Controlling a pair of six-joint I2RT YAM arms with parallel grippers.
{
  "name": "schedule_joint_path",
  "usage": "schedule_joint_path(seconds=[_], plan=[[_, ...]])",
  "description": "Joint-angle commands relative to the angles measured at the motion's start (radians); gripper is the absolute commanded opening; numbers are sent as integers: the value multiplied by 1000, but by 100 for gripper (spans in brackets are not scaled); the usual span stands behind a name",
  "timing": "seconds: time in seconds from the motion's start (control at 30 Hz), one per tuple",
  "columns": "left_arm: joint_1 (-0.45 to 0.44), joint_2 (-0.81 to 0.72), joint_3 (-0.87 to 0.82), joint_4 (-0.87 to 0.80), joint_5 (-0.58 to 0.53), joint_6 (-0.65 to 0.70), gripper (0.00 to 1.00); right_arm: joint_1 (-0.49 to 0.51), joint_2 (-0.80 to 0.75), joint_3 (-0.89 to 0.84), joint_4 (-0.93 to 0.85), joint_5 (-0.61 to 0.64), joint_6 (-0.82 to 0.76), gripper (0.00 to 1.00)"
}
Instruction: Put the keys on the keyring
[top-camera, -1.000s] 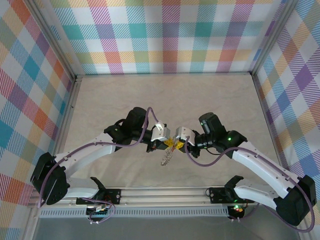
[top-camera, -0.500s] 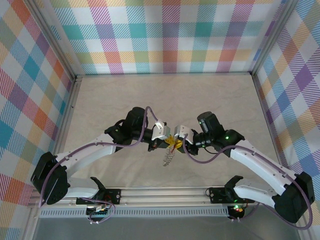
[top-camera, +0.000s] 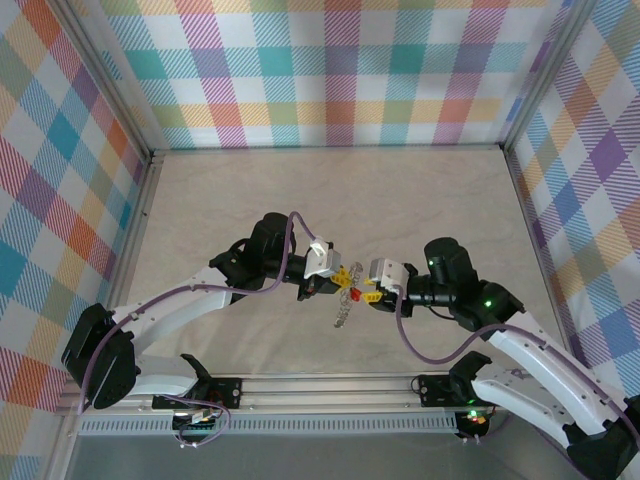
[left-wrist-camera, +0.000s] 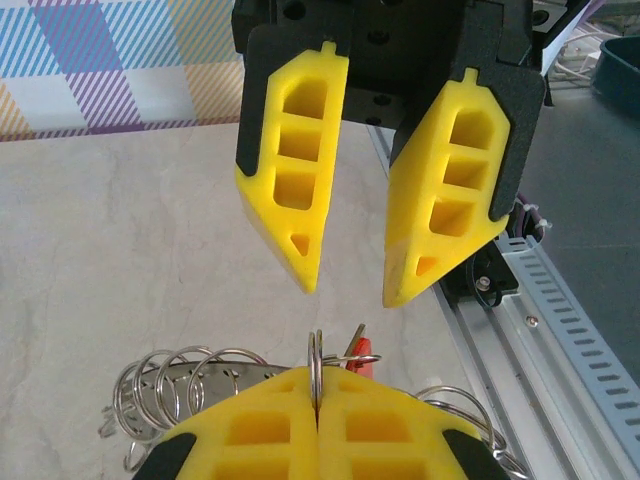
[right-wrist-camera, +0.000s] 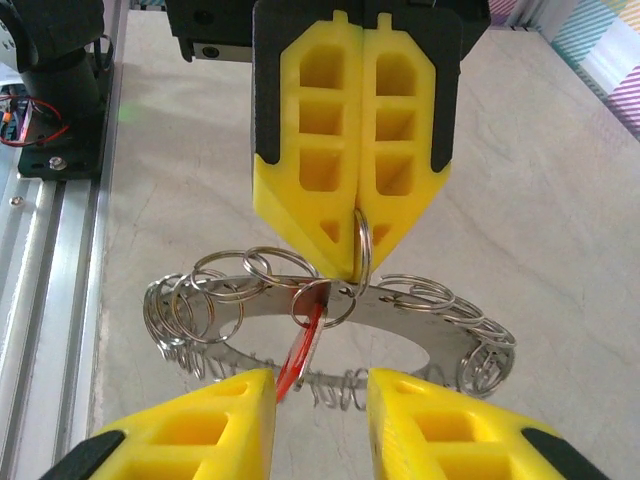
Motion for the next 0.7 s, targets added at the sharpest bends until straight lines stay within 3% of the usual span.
schedule_joint_path(seconds=[0.0, 0.3, 0.33, 0.43, 0.47, 0.67], plan=[[-8, 3, 28, 25, 63, 3, 0, -4, 19, 6, 35, -30, -16, 29], [-6, 7, 42, -10, 79, 22, 0, -4, 95, 35, 91, -83, -4, 25], [-7, 4, 42, -10, 76, 22, 0, -5, 99, 35, 93, -85, -1, 26], [-8, -2, 34, -6, 68, 21, 0, -4, 99, 29, 92, -113, 13, 47], [-9, -5, 32, -3, 69, 21, 0, -4, 93, 23, 88, -131, 11, 49], [-19, -11, 43, -50, 62, 63, 0, -4, 54, -12, 133, -184, 42, 40]])
